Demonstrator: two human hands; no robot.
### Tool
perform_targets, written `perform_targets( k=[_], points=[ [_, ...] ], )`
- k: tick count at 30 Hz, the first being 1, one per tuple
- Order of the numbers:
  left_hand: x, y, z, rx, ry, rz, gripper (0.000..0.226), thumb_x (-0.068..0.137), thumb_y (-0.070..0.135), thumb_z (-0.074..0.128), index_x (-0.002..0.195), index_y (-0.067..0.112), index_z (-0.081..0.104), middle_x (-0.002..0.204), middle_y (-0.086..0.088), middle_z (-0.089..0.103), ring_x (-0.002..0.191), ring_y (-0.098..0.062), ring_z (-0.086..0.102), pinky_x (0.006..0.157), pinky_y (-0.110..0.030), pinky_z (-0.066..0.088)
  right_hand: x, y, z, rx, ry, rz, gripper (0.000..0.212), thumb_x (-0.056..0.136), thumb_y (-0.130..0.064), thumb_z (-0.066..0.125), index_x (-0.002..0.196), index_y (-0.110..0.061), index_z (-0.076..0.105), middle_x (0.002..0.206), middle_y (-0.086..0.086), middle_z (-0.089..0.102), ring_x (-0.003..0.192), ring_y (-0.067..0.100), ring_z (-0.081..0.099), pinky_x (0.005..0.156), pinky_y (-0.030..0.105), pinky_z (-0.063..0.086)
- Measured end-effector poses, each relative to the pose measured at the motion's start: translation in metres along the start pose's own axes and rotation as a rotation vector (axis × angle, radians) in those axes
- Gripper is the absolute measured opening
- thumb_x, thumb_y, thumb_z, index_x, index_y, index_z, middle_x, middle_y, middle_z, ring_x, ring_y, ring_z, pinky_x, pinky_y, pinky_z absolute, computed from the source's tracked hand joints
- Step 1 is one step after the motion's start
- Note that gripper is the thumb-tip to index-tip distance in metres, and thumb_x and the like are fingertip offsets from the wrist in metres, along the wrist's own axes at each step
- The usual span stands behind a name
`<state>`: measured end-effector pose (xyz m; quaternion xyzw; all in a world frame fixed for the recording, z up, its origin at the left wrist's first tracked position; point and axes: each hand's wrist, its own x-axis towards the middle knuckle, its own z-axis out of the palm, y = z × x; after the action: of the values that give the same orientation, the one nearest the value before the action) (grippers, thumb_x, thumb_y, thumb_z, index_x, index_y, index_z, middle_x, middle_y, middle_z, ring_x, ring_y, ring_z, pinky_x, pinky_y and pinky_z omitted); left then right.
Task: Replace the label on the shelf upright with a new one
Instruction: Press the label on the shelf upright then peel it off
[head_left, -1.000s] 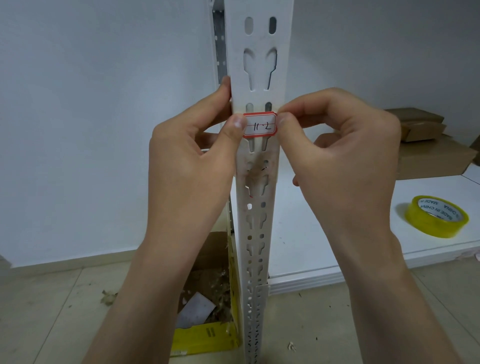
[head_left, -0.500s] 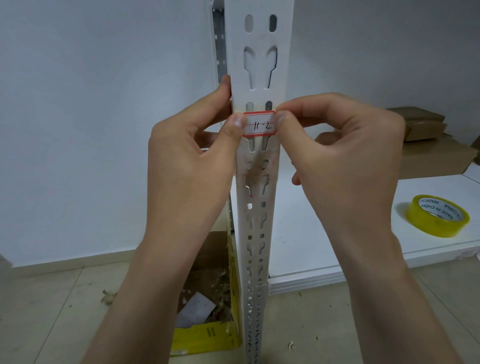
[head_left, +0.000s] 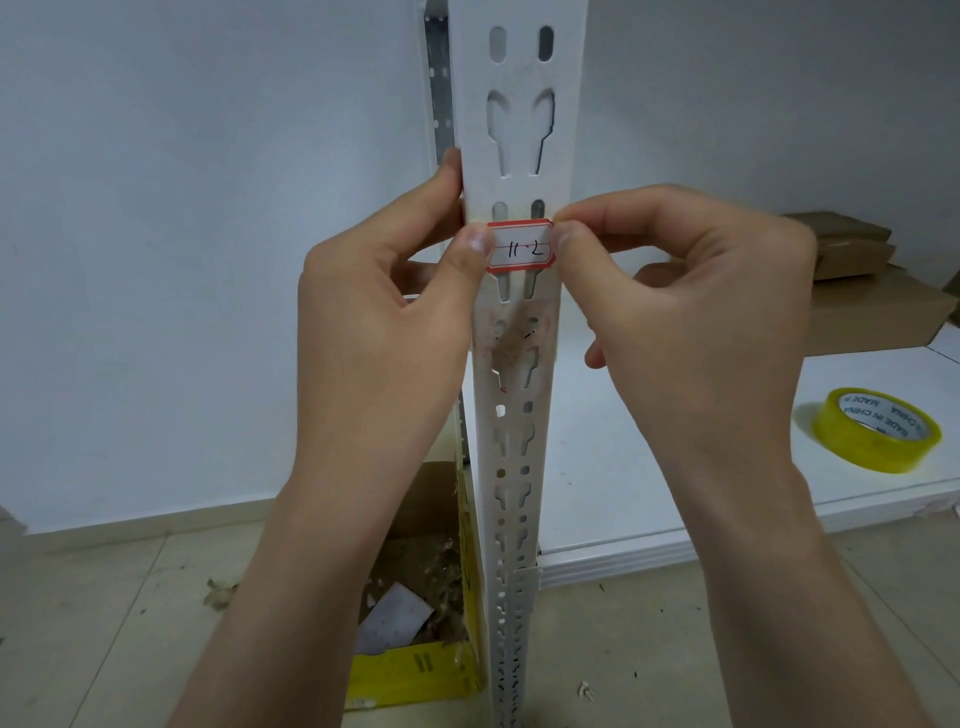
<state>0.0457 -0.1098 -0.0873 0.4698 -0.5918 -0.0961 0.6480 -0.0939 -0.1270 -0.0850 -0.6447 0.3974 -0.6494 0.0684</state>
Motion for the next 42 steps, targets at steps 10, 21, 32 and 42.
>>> perform_targets(
  k=[10, 21, 32, 42],
  points=[
    [-0.0002, -0.0001, 0.0007, -0.010, -0.001, -0.005, 0.042, 0.103, 0.020, 0.061, 0.144, 0.029, 0.060, 0.129, 0.023, 0.070, 0.111, 0.011, 0.067, 0.085, -0.010, 0.057, 0.0009, 0.0000, -0.0014, 0.026, -0.004, 0.032, 0.009, 0.091, -0.027, 0.075, 0.089, -0.035, 0.074, 0.079, -0.022, 0.072, 0.052, 0.017, 0.067, 0.048, 0.031, 0.056],
    [-0.0008, 0.0002, 0.0013, -0.017, 0.006, -0.002, 0.042, 0.103, 0.019, 0.061, 0.144, 0.029, 0.060, 0.130, 0.021, 0.070, 0.109, 0.007, 0.069, 0.087, -0.016, 0.060, 0.0024, -0.0004, -0.0015, 0.021, -0.053, 0.033, 0.013, 0.090, -0.025, 0.075, 0.084, -0.036, 0.072, 0.080, -0.021, 0.071, 0.052, 0.018, 0.067, 0.049, 0.031, 0.057],
    [-0.0013, 0.0006, 0.0013, -0.030, 0.003, -0.004, 0.042, 0.103, 0.018, 0.062, 0.144, 0.028, 0.060, 0.129, 0.023, 0.069, 0.103, 0.010, 0.070, 0.082, -0.013, 0.059, 0.0004, 0.0028, 0.0030, 0.008, 0.011, -0.080, 0.008, 0.093, -0.024, 0.072, 0.093, -0.032, 0.073, 0.082, -0.021, 0.069, 0.055, 0.005, 0.065, 0.052, 0.019, 0.054],
    [-0.0007, -0.0004, 0.0002, -0.039, -0.005, -0.013, 0.042, 0.103, 0.019, 0.062, 0.144, 0.027, 0.060, 0.128, 0.019, 0.072, 0.104, 0.008, 0.071, 0.084, -0.015, 0.060, -0.0010, 0.0027, 0.0019, 0.024, 0.015, -0.021, 0.010, 0.093, -0.024, 0.073, 0.088, -0.033, 0.071, 0.081, -0.022, 0.071, 0.048, 0.021, 0.064, 0.046, 0.038, 0.054]
  ],
)
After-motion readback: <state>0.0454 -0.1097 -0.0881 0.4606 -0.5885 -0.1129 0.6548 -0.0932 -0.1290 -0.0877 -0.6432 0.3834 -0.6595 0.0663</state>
